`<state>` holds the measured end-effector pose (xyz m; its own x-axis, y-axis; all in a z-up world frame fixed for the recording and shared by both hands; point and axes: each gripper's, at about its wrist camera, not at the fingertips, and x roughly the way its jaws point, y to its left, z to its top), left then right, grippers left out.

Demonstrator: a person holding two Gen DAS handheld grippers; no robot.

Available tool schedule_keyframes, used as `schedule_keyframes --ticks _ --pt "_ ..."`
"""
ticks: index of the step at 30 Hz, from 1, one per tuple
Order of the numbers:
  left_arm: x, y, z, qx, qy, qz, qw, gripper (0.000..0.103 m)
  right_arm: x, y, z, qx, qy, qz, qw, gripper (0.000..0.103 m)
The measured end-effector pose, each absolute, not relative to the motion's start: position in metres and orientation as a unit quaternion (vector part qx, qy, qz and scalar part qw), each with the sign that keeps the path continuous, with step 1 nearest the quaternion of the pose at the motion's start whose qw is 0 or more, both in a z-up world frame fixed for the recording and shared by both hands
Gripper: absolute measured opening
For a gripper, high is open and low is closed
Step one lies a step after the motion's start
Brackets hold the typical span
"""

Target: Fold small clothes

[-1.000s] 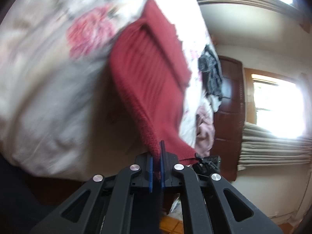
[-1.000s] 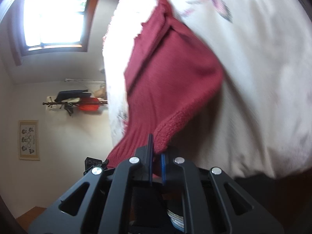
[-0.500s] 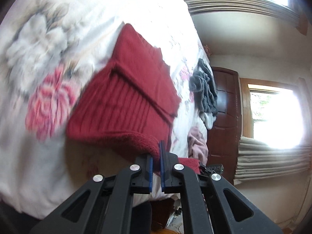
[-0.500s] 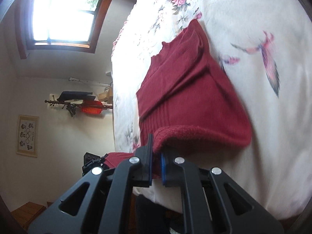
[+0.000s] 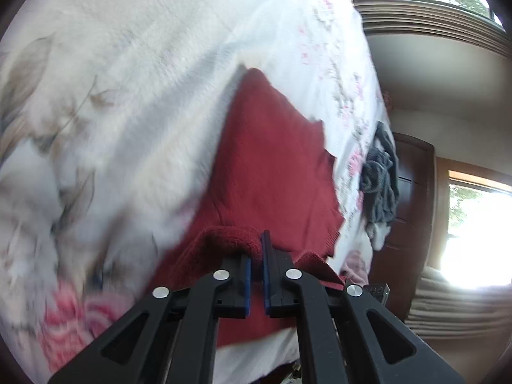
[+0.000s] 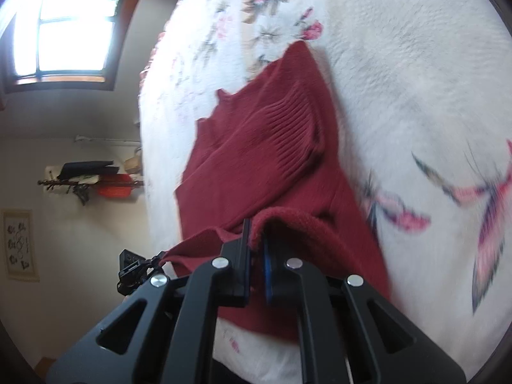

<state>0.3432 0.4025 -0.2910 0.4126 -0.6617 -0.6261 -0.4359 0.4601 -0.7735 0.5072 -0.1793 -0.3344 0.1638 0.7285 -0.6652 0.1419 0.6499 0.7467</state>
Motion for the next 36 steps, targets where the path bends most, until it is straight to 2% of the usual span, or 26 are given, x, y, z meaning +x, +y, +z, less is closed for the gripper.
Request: schedule_keyframes --ticks 4,5,6,7,8,10,13,16,21,23,24,25,26,27,28,36 --pt "0.354 0.408 -0.294 -0.509 0.515 -0.088 0.684 0.018 0.523 -0.188 -0.354 0.366 0.617 0.193 0.670 0.018" --pt "0.353 0.411 -0.288 -0.506 0.503 -0.095 0.694 0.028 0.523 -0.193 -0.351 0.368 0.607 0.192 0.678 0.020" --pt "0.351 0.412 -0.281 -0.499 0.491 -0.102 0.707 0.034 0.521 -0.199 -0.346 0.374 0.593 0.196 0.686 0.021" --pt "0.346 0.413 -0.272 -0.482 0.480 -0.110 0.724 0.045 0.519 -0.205 -0.342 0.380 0.582 0.202 0.690 0.025" --pt "0.344 0.413 -0.268 -0.468 0.479 -0.113 0.735 0.049 0.517 -0.210 -0.337 0.376 0.576 0.205 0.697 0.028" --pt "0.337 0.409 -0.263 -0.418 0.489 -0.115 0.757 0.050 0.513 -0.210 -0.331 0.335 0.576 0.205 0.717 0.032" --pt "0.328 0.400 -0.270 -0.361 0.517 -0.116 0.767 0.059 0.507 -0.197 -0.331 0.249 0.591 0.204 0.739 0.035" --pt "0.326 0.390 -0.282 -0.315 0.546 -0.111 0.768 0.060 0.503 -0.180 -0.339 0.168 0.599 0.193 0.759 0.042" --pt "0.334 0.375 -0.290 -0.271 0.565 -0.113 0.771 0.066 0.504 -0.166 -0.358 0.134 0.610 0.195 0.756 0.044" --pt "0.337 0.371 -0.289 -0.253 0.568 -0.112 0.775 0.063 0.504 -0.162 -0.362 0.122 0.612 0.196 0.757 0.044" --pt "0.335 0.368 -0.287 -0.242 0.567 -0.112 0.779 0.057 0.502 -0.159 -0.362 0.115 0.614 0.195 0.756 0.036" --pt "0.336 0.364 -0.286 -0.227 0.571 -0.108 0.781 0.020 0.500 -0.157 -0.362 0.102 0.614 0.192 0.759 0.024" --pt "0.335 0.362 -0.282 -0.216 0.568 -0.101 0.788 0.013 0.497 -0.155 -0.359 0.093 0.611 0.188 0.763 0.020" --pt "0.333 0.361 -0.278 -0.211 0.562 -0.100 0.793 0.012 0.494 -0.155 -0.355 0.086 0.605 0.183 0.770 0.011" --pt "0.330 0.356 -0.271 -0.198 0.553 -0.101 0.803 0.010 0.491 -0.157 -0.350 0.088 0.598 0.183 0.775 0.008" --pt "0.314 0.339 -0.212 -0.154 0.480 -0.121 0.855 0.008 0.470 -0.162 -0.306 0.084 0.550 0.197 0.807 0.007"
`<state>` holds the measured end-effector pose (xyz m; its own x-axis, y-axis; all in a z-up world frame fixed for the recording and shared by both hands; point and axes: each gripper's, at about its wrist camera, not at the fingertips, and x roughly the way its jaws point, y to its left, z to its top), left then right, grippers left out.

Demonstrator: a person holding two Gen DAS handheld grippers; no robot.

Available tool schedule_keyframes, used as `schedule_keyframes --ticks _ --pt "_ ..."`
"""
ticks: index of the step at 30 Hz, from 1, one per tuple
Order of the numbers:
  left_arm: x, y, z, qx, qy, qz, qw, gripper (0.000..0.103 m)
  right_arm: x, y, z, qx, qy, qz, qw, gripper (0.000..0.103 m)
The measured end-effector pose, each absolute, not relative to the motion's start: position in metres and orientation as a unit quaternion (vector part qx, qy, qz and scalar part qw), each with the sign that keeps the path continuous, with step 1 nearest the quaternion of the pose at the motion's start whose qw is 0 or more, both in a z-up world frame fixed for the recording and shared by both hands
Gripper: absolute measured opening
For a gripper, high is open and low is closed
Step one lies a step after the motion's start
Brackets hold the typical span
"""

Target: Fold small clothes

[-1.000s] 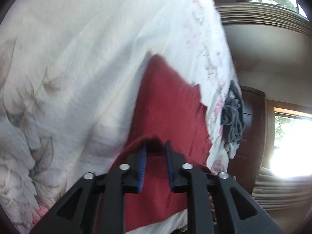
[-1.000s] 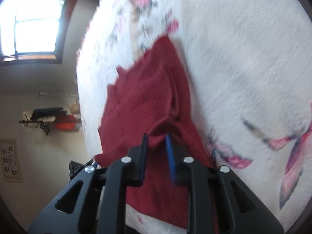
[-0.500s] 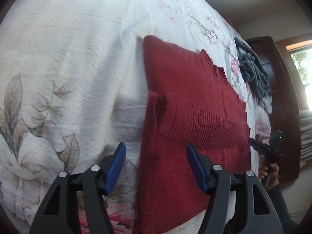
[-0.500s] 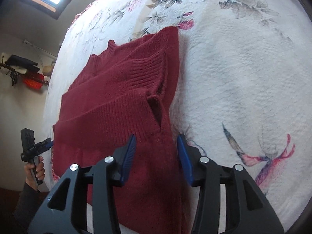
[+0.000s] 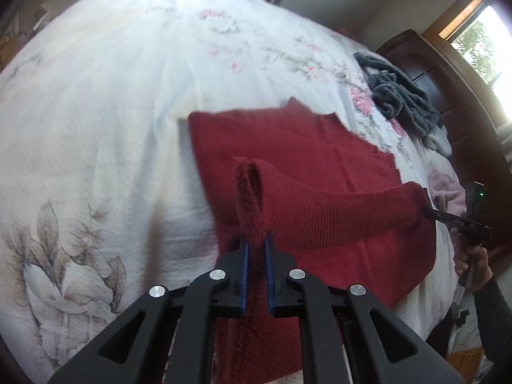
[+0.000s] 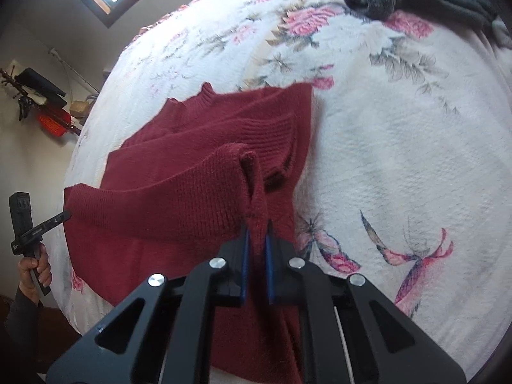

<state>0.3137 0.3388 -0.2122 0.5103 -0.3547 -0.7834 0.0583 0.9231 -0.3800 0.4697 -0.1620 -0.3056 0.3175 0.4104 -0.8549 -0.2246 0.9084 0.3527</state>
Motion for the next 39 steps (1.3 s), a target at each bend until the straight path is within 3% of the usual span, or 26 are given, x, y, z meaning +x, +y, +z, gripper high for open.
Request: schedule_keyframes --ticks 7,15,27,39 --pt "0.336 0.356 -0.168 -0.161 0.431 -0.124 0.879 0.007 0.488 -0.162 -0.262 0.083 0.508 0.196 0.835 0.007" --pt "0.425 0.371 -0.165 -0.173 0.439 -0.117 0.874 0.007 0.566 -0.151 -0.248 0.088 0.510 0.181 0.837 0.007" --pt "0.530 0.386 -0.222 -0.189 0.499 -0.079 0.842 0.006 0.652 -0.127 -0.292 0.069 0.545 0.127 0.826 0.006" --pt "0.553 0.403 -0.306 -0.228 0.559 -0.056 0.795 0.007 0.677 -0.134 -0.353 0.074 0.572 0.102 0.810 0.006"
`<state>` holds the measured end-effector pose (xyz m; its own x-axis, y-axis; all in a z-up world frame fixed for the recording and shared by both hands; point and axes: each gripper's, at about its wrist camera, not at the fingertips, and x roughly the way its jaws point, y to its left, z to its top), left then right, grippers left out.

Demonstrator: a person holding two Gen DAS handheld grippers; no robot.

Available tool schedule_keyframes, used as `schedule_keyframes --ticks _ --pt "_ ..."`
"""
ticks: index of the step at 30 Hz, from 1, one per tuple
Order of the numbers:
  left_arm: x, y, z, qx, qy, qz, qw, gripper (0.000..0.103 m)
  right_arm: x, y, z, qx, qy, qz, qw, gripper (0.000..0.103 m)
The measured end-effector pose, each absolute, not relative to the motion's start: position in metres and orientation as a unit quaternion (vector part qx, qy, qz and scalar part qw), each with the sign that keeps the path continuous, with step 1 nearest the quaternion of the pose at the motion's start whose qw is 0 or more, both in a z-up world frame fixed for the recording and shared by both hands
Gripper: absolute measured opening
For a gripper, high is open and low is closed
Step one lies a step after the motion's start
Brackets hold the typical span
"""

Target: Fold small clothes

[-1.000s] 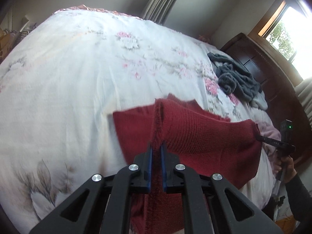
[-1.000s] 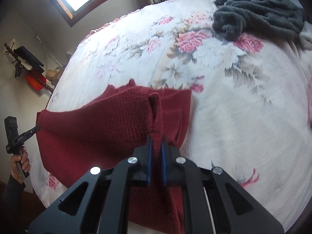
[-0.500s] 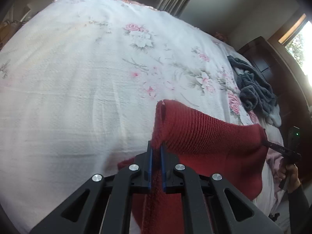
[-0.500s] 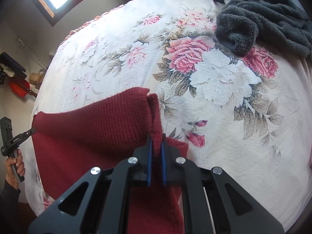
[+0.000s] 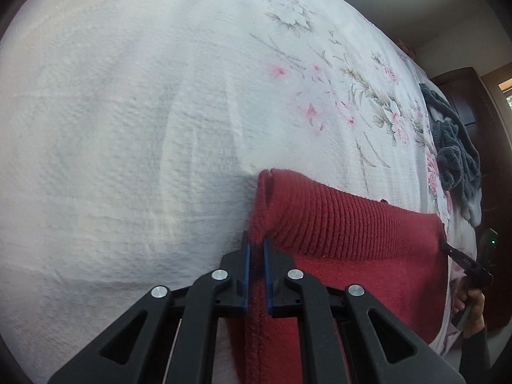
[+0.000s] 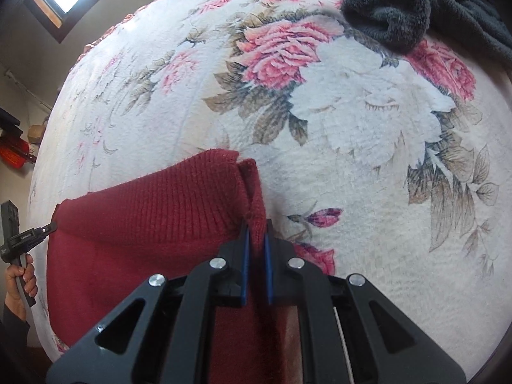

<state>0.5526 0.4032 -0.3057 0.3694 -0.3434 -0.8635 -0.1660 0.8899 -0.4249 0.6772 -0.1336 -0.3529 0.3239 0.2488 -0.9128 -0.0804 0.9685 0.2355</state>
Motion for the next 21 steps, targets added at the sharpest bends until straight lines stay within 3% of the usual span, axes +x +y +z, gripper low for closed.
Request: schedule_keyframes --ticks 4,6,7,9,13,15,16,18,20,21 --pt "0.553 0.397 -0.313 -0.205 0.565 -0.048 0.797 0.011 0.680 -0.134 -0.368 0.072 0.575 0.105 0.808 0.010" --pt "0.551 0.395 -0.300 -0.183 0.558 -0.022 0.809 0.022 0.675 -0.139 -0.367 0.077 0.570 0.108 0.811 0.017" --pt "0.547 0.393 -0.282 -0.158 0.540 0.003 0.827 0.024 0.670 -0.143 -0.357 0.084 0.557 0.105 0.819 0.026" --pt "0.537 0.385 -0.255 -0.151 0.506 -0.029 0.849 0.024 0.648 -0.157 -0.326 0.111 0.501 0.116 0.850 0.028" --pt "0.526 0.351 -0.256 -0.173 0.516 -0.134 0.828 0.024 0.627 -0.166 -0.337 0.182 0.528 0.167 0.813 0.028" --pt "0.529 0.346 -0.279 -0.158 0.545 -0.116 0.815 0.022 0.623 -0.159 -0.363 0.174 0.555 0.169 0.795 0.022" --pt "0.532 0.350 -0.295 -0.155 0.561 -0.094 0.807 0.021 0.623 -0.159 -0.370 0.172 0.559 0.163 0.794 0.010" --pt "0.533 0.358 -0.310 -0.157 0.572 -0.074 0.802 0.008 0.625 -0.165 -0.382 0.174 0.563 0.146 0.795 0.000" --pt "0.530 0.365 -0.303 -0.171 0.566 -0.063 0.804 0.006 0.625 -0.174 -0.380 0.200 0.566 0.143 0.787 0.000" --pt "0.523 0.367 -0.291 -0.179 0.553 -0.068 0.811 0.005 0.618 -0.174 -0.366 0.201 0.557 0.144 0.793 0.005"
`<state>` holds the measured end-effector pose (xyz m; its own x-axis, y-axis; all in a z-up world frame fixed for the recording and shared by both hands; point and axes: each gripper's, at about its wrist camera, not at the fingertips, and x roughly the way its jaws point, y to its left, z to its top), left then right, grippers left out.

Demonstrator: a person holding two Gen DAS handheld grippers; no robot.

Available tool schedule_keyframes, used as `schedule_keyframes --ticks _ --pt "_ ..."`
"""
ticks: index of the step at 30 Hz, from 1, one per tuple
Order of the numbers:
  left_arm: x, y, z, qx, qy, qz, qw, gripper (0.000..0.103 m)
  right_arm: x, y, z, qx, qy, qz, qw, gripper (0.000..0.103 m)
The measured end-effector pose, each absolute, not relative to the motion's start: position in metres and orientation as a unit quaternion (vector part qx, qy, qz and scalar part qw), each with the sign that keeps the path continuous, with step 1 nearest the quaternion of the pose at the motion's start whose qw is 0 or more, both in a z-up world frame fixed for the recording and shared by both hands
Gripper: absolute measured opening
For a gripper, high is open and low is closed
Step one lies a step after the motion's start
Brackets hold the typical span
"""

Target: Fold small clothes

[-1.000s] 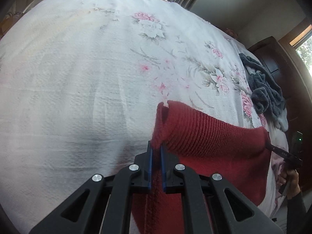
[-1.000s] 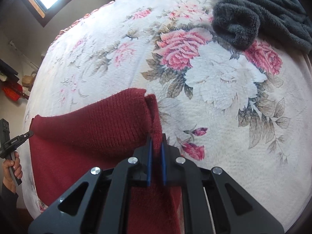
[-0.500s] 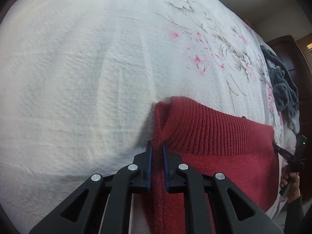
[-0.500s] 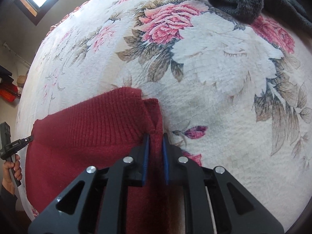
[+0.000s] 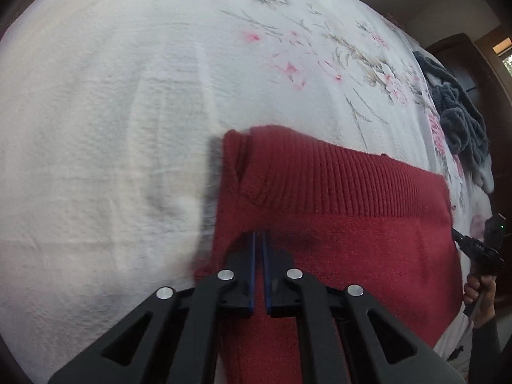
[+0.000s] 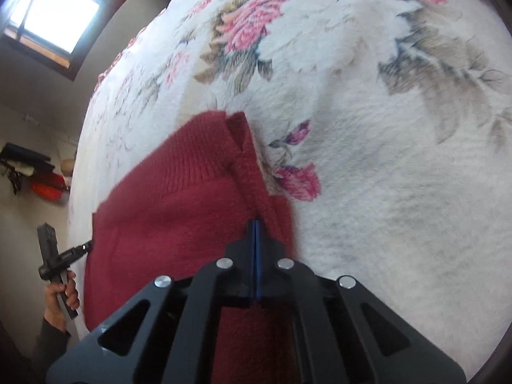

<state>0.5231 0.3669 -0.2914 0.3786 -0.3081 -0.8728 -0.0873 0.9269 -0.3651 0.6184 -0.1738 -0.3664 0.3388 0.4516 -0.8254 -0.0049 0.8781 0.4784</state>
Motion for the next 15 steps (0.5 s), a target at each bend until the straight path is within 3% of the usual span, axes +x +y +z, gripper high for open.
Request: schedule_keyframes --ticks 4,7,8,10,15 --pt "0.459 0.359 -0.258 -0.214 0.516 -0.164 0.813 0.008 0.571 -0.166 -0.333 0.213 0.533 0.211 0.791 0.008" --pt "0.427 0.356 -0.291 -0.202 0.553 -0.149 0.794 0.010 0.540 -0.158 -0.354 0.193 0.558 0.217 0.777 0.004" --pt "0.422 0.359 -0.302 -0.203 0.558 -0.137 0.793 0.004 0.538 -0.159 -0.363 0.186 0.565 0.207 0.777 0.000" --pt "0.414 0.372 -0.308 -0.243 0.548 -0.126 0.790 0.002 0.536 -0.170 -0.378 0.221 0.563 0.205 0.770 0.000" --pt "0.367 0.355 -0.251 -0.237 0.497 -0.180 0.815 0.005 0.505 -0.172 -0.338 0.271 0.534 0.225 0.768 0.008"
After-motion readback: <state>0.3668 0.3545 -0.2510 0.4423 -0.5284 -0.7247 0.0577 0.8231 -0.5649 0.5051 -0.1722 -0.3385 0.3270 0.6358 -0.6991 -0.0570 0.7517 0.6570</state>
